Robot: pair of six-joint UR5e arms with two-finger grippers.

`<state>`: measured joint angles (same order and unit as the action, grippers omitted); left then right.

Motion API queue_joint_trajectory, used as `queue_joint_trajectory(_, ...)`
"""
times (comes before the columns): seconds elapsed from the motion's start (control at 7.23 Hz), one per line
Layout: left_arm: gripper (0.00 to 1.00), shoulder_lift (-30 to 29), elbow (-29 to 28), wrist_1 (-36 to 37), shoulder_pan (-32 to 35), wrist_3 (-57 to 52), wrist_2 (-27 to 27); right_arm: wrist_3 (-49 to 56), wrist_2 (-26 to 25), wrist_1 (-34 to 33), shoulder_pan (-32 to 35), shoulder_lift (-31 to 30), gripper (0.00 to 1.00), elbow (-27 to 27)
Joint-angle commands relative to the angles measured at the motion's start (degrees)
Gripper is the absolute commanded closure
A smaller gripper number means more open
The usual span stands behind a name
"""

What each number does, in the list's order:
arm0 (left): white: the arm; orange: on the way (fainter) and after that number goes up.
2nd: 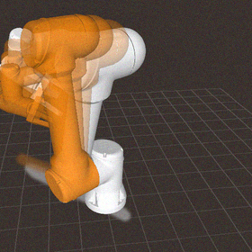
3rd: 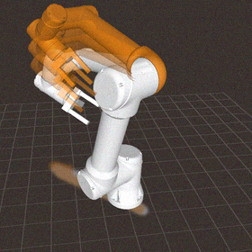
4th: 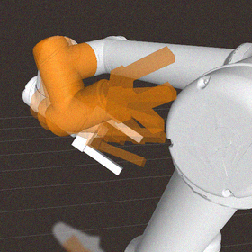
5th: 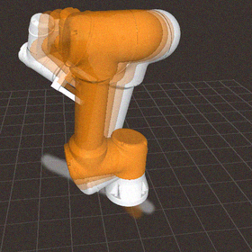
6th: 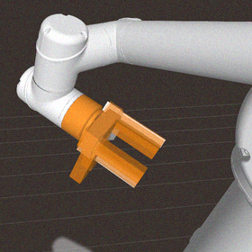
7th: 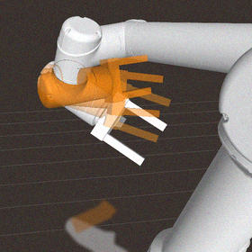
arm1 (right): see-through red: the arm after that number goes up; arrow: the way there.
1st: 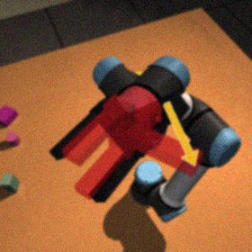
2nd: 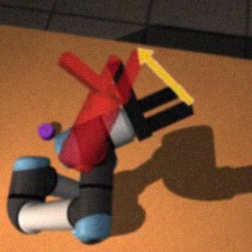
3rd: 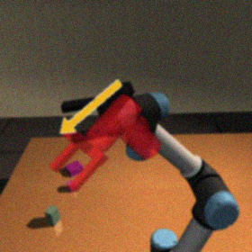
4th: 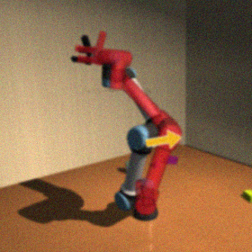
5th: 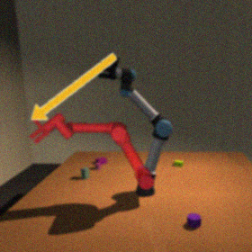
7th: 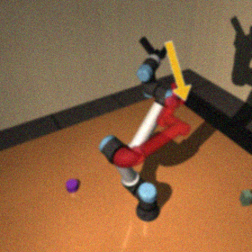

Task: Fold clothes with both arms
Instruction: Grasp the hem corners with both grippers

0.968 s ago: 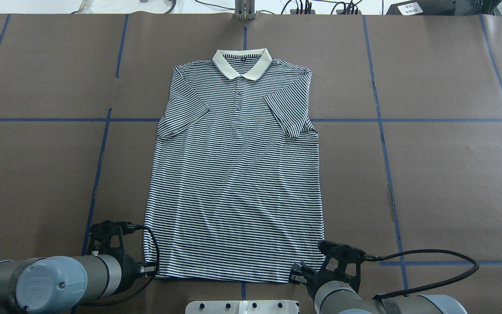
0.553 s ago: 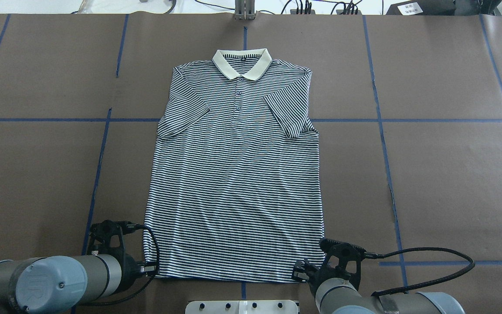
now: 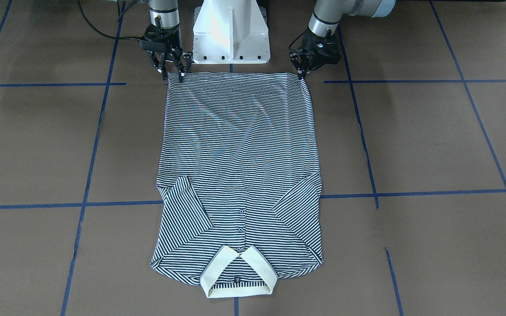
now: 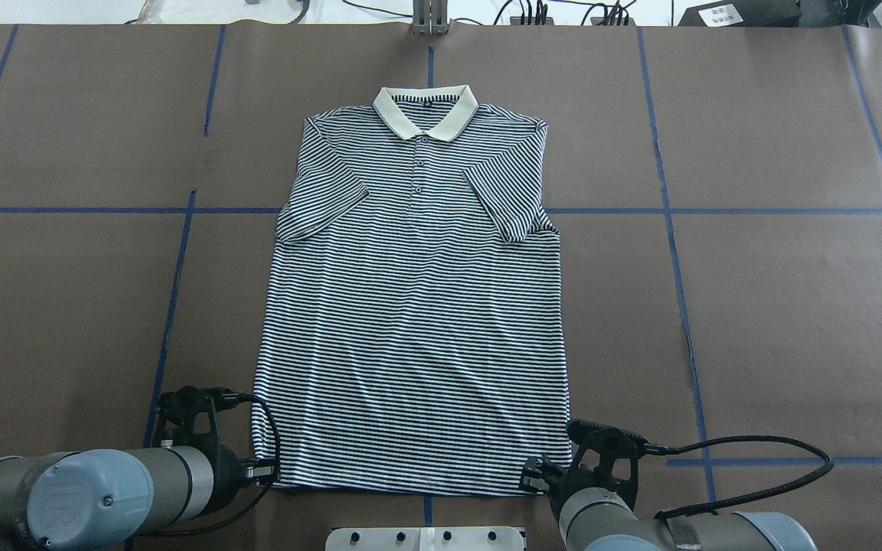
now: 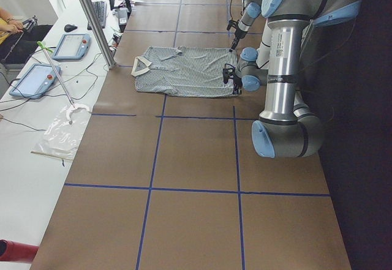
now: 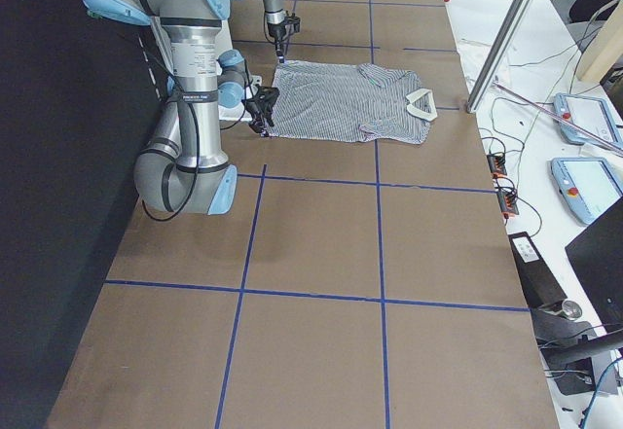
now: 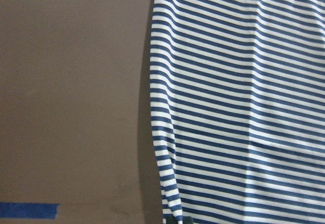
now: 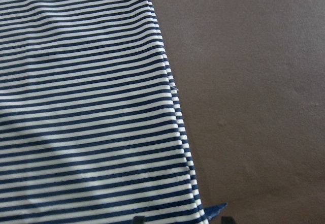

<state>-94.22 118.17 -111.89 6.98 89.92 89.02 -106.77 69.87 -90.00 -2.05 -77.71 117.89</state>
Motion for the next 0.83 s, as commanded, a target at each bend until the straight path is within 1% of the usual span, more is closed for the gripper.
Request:
queue_joint_trajectory(0.0,1.0,0.0,0.0,0.0,0.0,0.1,-0.1,-1.3,0.0,0.0,-0.1,0.1,0.46,0.1)
queue_joint_trajectory(0.14,1.0,0.0,0.0,0.0,0.1,0.1,-0.1,-2.3,0.0,0.0,-0.2,0.3,0.58,0.1)
queue_joint_trajectory(0.28,1.0,0.1,0.0,0.0,0.1,0.1,-0.1,-2.4,0.0,0.0,-0.2,0.4,0.66,0.1)
queue_joint_trajectory(0.41,1.0,0.1,0.0,0.0,0.0,0.1,-0.1,-2.4,0.0,0.0,-0.1,0.5,0.86,0.1)
queue_joint_trajectory(0.55,1.0,0.0,0.0,0.0,0.0,0.1,-0.1,-2.4,0.0,0.0,-0.1,0.7,1.0,0.5)
queue_joint_trajectory(0.69,1.0,0.0,0.0,0.0,0.0,0.1,-0.2,-2.4,0.0,0.0,-0.1,0.6,1.0,0.6)
